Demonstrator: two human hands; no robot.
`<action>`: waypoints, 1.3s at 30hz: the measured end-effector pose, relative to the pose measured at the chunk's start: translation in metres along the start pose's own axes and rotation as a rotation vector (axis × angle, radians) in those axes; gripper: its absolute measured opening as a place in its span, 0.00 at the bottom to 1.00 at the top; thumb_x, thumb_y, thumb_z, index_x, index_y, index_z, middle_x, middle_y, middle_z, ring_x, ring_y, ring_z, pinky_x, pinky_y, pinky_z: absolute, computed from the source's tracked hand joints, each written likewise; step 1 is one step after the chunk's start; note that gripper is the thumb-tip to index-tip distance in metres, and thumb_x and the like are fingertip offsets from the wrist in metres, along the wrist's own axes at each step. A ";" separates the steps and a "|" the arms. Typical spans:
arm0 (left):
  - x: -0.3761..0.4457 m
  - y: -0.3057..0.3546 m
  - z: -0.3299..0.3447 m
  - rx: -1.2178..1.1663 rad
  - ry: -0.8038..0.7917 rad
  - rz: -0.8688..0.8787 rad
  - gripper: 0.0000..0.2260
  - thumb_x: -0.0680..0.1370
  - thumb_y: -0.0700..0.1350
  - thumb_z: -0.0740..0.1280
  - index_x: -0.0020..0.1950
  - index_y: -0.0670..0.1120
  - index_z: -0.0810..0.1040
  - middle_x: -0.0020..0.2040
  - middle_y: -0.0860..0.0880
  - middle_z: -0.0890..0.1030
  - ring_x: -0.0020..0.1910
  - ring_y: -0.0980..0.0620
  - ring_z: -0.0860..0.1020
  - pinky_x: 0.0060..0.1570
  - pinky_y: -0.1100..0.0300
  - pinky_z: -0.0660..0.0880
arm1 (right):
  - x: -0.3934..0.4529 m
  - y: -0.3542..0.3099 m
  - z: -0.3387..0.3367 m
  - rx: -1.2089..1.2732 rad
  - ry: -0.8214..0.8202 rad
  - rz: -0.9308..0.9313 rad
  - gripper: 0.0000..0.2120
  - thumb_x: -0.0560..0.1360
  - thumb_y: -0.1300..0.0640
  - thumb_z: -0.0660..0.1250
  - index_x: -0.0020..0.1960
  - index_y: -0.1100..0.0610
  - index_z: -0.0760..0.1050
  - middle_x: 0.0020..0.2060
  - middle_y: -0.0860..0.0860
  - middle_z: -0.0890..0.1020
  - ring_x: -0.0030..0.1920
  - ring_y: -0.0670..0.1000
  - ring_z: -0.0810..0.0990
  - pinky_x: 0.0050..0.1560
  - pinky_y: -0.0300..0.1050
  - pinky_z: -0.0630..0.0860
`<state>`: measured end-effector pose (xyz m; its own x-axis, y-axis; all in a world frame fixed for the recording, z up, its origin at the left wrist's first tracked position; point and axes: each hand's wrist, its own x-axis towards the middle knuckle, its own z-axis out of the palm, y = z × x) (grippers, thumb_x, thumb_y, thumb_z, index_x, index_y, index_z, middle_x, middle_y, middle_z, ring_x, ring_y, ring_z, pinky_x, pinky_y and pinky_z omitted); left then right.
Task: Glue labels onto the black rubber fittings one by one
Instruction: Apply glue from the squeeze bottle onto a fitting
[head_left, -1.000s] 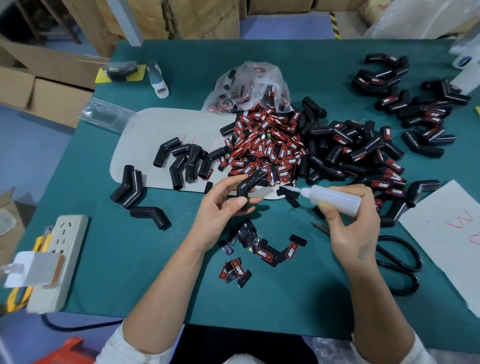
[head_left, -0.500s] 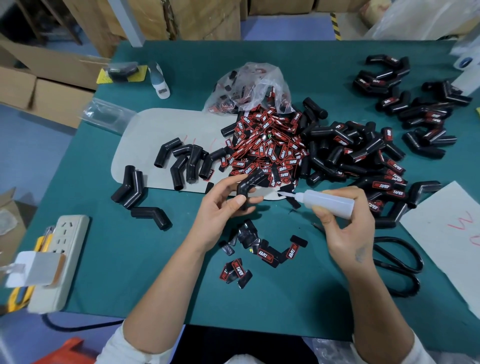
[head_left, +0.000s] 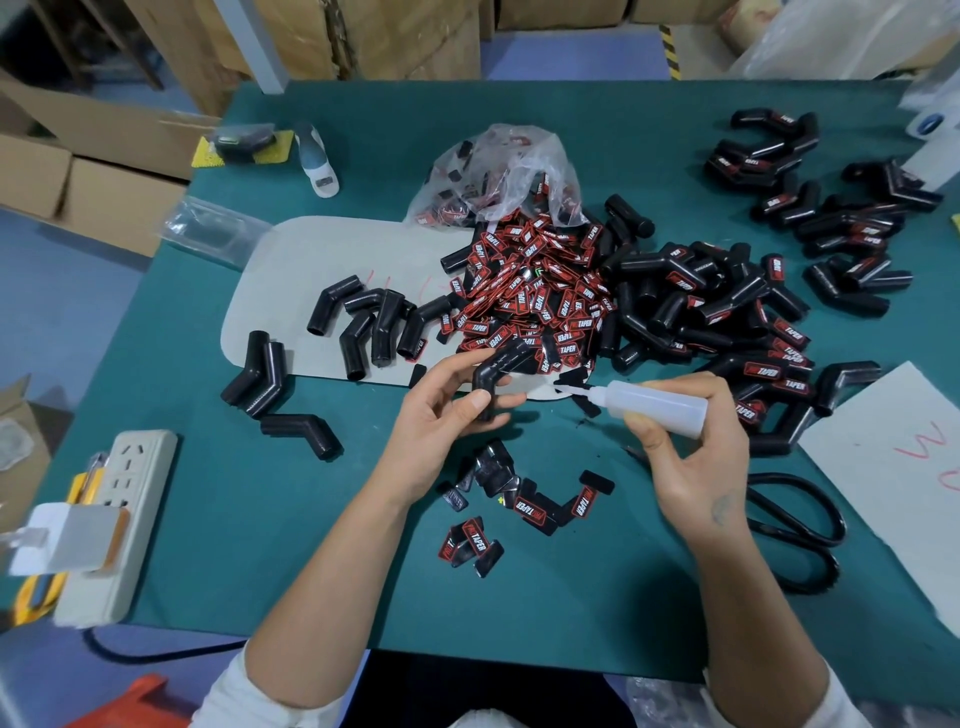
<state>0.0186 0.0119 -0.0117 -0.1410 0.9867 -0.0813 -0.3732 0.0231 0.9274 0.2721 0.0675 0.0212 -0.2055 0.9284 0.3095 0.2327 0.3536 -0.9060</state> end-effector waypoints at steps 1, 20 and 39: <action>0.000 0.000 0.000 0.000 0.002 0.001 0.16 0.82 0.45 0.69 0.70 0.54 0.80 0.66 0.34 0.78 0.61 0.36 0.84 0.55 0.55 0.83 | 0.000 0.000 0.000 -0.001 0.001 -0.002 0.13 0.78 0.48 0.70 0.57 0.33 0.73 0.52 0.34 0.80 0.53 0.41 0.80 0.52 0.32 0.73; 0.002 -0.002 -0.002 0.007 -0.008 0.004 0.17 0.82 0.45 0.69 0.70 0.54 0.79 0.67 0.32 0.77 0.62 0.36 0.84 0.55 0.55 0.82 | 0.001 0.001 0.000 -0.013 0.015 -0.006 0.12 0.78 0.47 0.71 0.57 0.33 0.73 0.51 0.35 0.80 0.52 0.44 0.81 0.51 0.37 0.75; 0.000 0.001 0.001 0.002 0.002 0.000 0.17 0.81 0.45 0.70 0.70 0.53 0.79 0.68 0.33 0.77 0.61 0.36 0.84 0.56 0.55 0.83 | 0.003 0.007 -0.006 -0.033 0.068 0.019 0.13 0.78 0.56 0.72 0.58 0.45 0.73 0.52 0.32 0.80 0.53 0.37 0.79 0.52 0.28 0.71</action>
<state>0.0190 0.0119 -0.0102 -0.1424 0.9864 -0.0823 -0.3716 0.0238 0.9281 0.2790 0.0735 0.0172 -0.1360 0.9404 0.3118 0.2676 0.3379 -0.9023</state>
